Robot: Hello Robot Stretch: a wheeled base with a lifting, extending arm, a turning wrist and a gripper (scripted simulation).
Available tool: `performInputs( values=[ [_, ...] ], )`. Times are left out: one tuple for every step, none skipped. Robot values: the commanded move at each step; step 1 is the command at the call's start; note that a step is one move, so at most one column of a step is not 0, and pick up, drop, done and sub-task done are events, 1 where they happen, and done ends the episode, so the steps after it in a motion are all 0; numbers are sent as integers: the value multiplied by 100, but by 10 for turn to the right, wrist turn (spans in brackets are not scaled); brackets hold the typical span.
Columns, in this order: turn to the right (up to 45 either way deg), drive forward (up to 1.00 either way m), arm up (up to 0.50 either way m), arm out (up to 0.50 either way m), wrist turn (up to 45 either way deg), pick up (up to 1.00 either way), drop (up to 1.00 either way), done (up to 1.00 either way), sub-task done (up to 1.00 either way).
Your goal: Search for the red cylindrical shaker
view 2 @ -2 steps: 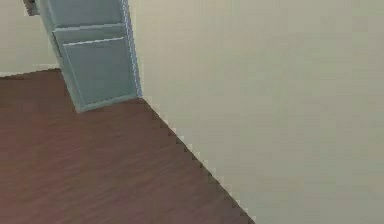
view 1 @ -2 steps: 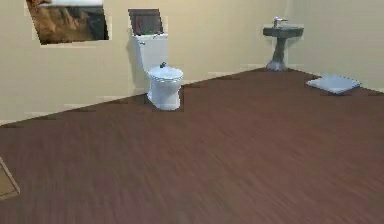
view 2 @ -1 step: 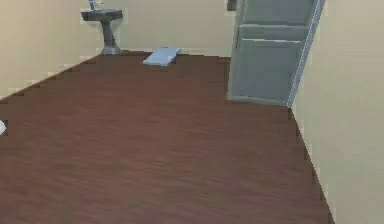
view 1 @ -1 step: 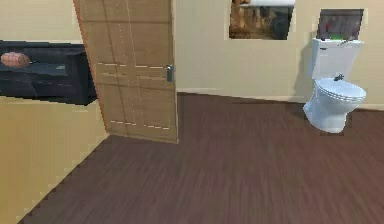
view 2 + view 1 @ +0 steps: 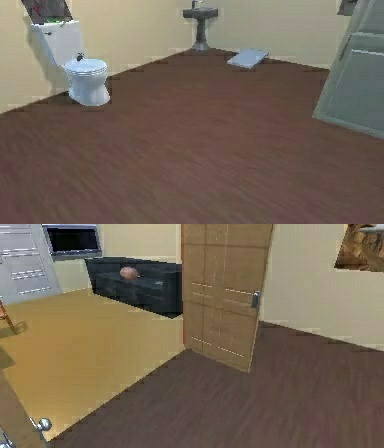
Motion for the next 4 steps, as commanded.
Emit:
performInputs(
  values=[
    [0, 75, 0, 0, 0, 0, 0, 0, 0],
    [-450, 0, 0, 0, 0, 0, 0, 0, 0],
    [-30, 0, 0, 0, 0, 0, 0, 0, 0],
    [0, 40, 0, 0, 0, 0, 0, 0, 0]
  ],
)
